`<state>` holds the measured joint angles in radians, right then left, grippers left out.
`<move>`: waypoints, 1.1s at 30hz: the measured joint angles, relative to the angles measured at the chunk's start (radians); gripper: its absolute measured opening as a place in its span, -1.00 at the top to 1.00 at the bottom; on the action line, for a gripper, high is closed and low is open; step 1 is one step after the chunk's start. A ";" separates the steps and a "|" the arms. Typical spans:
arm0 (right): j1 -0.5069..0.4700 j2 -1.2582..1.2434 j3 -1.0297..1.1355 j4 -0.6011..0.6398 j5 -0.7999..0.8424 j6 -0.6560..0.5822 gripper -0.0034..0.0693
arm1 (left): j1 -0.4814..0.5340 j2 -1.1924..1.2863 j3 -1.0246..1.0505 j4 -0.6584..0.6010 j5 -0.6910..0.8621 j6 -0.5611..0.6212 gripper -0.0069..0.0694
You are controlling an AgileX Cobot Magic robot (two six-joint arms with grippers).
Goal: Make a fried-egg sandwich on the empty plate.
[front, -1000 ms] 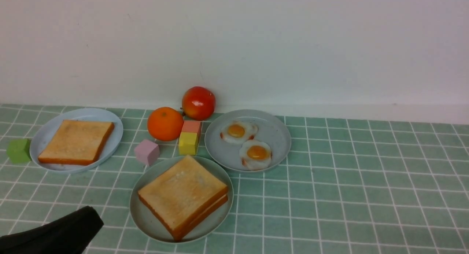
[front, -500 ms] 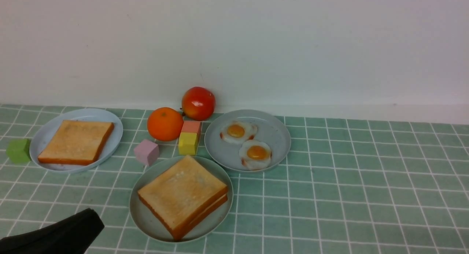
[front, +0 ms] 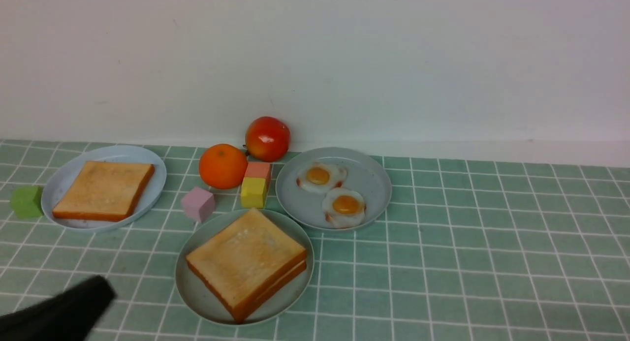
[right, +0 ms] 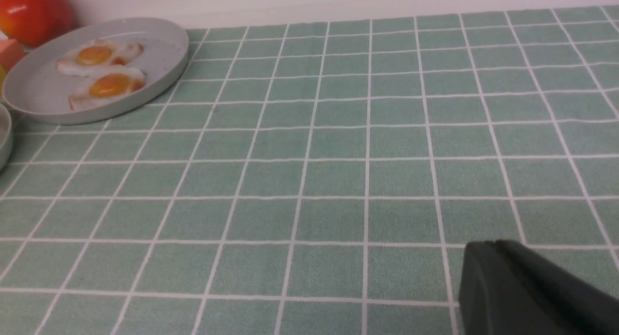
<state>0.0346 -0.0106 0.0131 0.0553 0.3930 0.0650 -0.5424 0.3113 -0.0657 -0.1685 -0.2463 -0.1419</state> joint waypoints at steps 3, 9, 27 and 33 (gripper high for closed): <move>0.000 0.000 0.000 0.000 0.000 0.000 0.91 | 0.215 -0.125 0.033 0.023 0.085 0.019 0.85; 0.000 0.000 0.000 0.000 -0.001 0.000 0.90 | 0.439 -0.309 0.088 0.060 0.390 -0.006 0.85; -0.001 -0.001 0.000 0.001 -0.002 -0.002 0.84 | 0.481 -0.321 0.097 0.081 0.612 -0.018 0.85; -0.001 -0.001 0.000 0.001 -0.002 -0.002 0.82 | 0.481 -0.321 0.097 0.081 0.613 -0.018 0.85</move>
<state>0.0338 -0.0114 0.0134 0.0565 0.3908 0.0634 -0.0614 -0.0100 0.0317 -0.0876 0.3671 -0.1597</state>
